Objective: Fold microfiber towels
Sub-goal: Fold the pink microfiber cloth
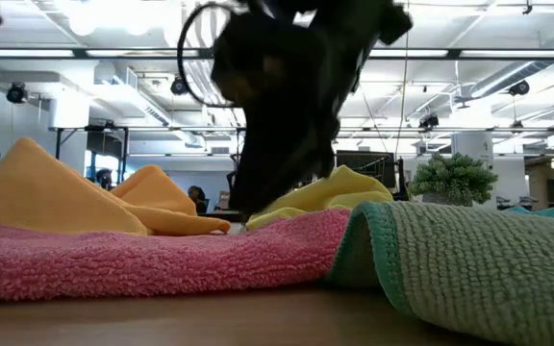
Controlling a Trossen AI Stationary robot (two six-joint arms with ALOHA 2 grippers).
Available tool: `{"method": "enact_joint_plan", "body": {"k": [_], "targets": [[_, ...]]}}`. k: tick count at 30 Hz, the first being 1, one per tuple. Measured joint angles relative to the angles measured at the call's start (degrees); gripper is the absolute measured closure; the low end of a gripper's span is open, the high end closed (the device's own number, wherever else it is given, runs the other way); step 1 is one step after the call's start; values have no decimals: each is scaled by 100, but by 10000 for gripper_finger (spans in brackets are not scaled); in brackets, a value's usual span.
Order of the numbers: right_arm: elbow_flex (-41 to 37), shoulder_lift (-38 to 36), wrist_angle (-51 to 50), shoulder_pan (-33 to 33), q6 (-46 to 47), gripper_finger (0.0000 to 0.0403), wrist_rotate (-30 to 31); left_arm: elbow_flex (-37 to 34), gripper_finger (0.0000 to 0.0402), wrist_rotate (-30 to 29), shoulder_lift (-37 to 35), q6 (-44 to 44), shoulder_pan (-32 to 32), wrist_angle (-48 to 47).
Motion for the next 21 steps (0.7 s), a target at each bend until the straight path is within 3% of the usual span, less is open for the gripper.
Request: {"method": "enact_joint_plan", "body": {"k": [14, 21], "targets": [[-146, 81, -259, 130, 615, 298, -78, -613, 245, 232, -44, -143, -24, 52], [-159, 81, -205, 413, 992, 302, -567, -629, 245, 239, -67, -148, -13, -553]]}}
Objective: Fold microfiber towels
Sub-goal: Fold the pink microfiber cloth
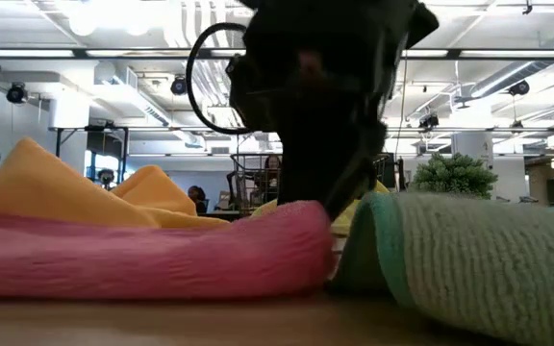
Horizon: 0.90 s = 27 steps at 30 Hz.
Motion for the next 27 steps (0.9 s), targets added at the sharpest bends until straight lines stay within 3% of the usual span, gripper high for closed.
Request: {"method": "enact_joint_plan", "body": {"k": [12, 19, 27], "targets": [[4, 0, 933, 275, 360, 303, -191, -55, 244, 192, -629, -449, 16, -1918], [183, -70, 754, 290, -192, 303, -216, 168, 244, 257, -1211, -548, -59, -1686], [1167, -91, -840, 465, -1265, 303, -76, 874, 244, -336, -1141, 71, -113, -820]]}}
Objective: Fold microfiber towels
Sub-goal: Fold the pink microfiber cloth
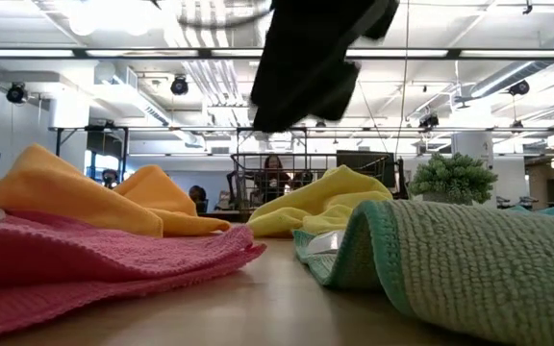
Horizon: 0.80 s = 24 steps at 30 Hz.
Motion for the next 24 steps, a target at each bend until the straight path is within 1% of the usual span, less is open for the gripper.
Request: {"method": "enact_joint_plan", "body": {"k": [4, 7, 10, 14, 18, 21, 24], "targets": [[526, -3, -914, 126, -519, 303, 538, 376, 244, -428, 300, 422, 11, 345], [806, -3, -1411, 222, -990, 303, 923, 692, 244, -478, 673, 575, 42, 341], [961, -3, -1689, 284, -1429, 303, 1085, 1068, 244, -458, 1085, 588, 78, 213], [1061, -3, -2083, 269, -2030, 303, 1104, 1720, 244, -328, 1572, 592, 94, -328], [1083, -40, -2696, 255, -2622, 303, 1114, 2489, 244, -251, 1948, 543, 128, -1234], [883, -252, -3010, 257, -2849, 303, 1105, 3035, 244, -253, 2164, 541, 221, -1782], [536, -577, -3100, 257, -2972, 303, 1110, 3441, 244, -251, 2361, 543, 348, -2069]]}}
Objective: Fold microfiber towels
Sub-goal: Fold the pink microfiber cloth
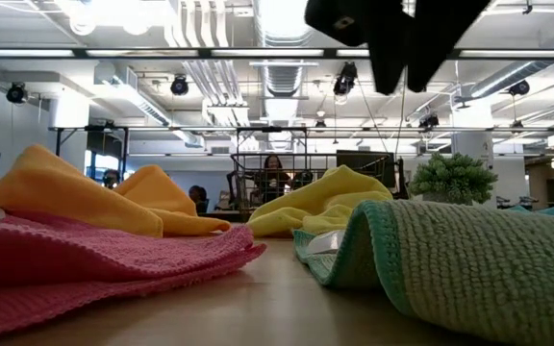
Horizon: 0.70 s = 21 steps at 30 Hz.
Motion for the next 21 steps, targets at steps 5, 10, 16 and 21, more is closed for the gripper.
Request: {"method": "enact_joint_plan", "body": {"k": [5, 10, 16, 21], "targets": [[-897, -597, 817, 0, -163, 303, 2, 332, 244, 5, 370, -4, 193, -55], [-1907, -1046, 2025, -18, -431, 303, -12, 735, 244, 30, 734, -105, 334, -31], [-2483, -1009, 3059, -126, -996, 298, -12, 1328, 244, 27, 1164, -161, 371, 144], [-2589, -758, 3482, -113, -1888, 277, -149, 1535, 244, 93, 1590, -245, 366, 459]]}}
